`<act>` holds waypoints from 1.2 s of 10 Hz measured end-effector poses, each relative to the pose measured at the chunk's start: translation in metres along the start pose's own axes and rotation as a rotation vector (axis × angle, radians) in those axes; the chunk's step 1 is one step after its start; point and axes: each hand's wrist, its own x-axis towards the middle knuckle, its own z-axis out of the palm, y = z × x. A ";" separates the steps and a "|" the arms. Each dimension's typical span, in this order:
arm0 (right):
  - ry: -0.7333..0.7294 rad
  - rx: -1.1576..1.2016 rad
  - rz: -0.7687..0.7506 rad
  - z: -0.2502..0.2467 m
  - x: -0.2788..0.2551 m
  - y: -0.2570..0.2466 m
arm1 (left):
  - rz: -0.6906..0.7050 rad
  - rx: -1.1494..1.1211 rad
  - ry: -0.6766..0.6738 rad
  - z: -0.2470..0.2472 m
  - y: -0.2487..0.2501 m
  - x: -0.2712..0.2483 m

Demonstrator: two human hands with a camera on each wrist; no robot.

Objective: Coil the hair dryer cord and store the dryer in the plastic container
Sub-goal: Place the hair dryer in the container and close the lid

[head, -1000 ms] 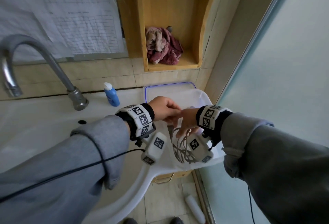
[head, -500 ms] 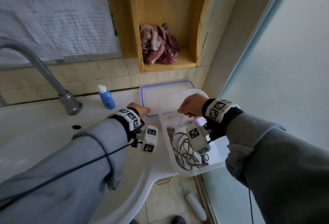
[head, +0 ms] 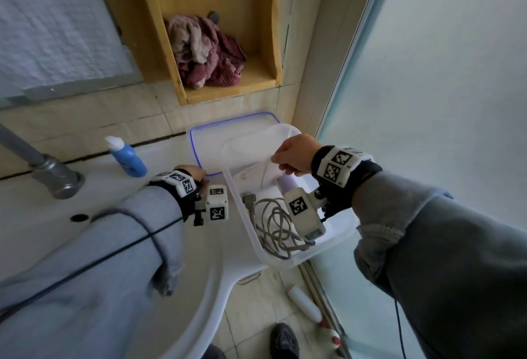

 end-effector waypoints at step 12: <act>0.185 -0.384 -0.020 -0.020 -0.018 0.037 | 0.212 -0.632 0.298 -0.052 -0.026 -0.178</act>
